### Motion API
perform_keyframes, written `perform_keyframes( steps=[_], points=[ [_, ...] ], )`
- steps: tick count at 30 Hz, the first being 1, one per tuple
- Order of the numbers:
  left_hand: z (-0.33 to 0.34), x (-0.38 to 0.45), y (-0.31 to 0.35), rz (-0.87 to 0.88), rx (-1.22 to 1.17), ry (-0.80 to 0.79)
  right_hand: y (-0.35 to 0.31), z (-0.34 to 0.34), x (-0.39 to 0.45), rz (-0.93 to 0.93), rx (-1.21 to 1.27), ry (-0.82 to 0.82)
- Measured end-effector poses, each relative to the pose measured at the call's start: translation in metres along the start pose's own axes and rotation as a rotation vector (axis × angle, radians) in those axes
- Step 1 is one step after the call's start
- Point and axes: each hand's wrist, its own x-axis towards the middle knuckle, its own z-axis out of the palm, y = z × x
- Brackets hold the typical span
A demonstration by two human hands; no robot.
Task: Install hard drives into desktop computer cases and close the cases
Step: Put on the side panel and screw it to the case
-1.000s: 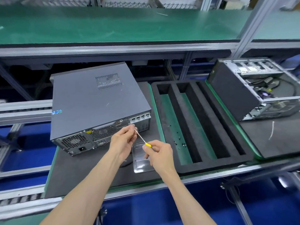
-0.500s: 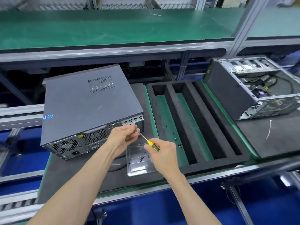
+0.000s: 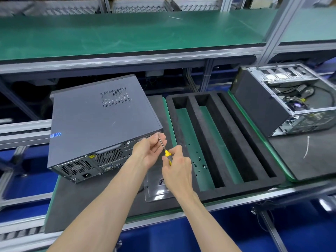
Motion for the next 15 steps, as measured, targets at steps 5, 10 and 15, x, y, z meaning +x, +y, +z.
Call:
perform_keyframes(
  steps=[5,10,15],
  points=[
    [0.0012,-0.0016,0.0023,0.022,0.036,0.021,0.0008,0.0004,0.0024,-0.058,-0.063,0.015],
    [-0.0026,-0.002,0.0019,0.024,0.067,0.022,0.0018,0.004,-0.0008,-0.124,-0.141,0.05],
    [-0.005,-0.0024,0.0018,0.021,0.077,0.018,0.0012,0.0083,-0.0019,-0.147,-0.203,0.082]
  ],
)
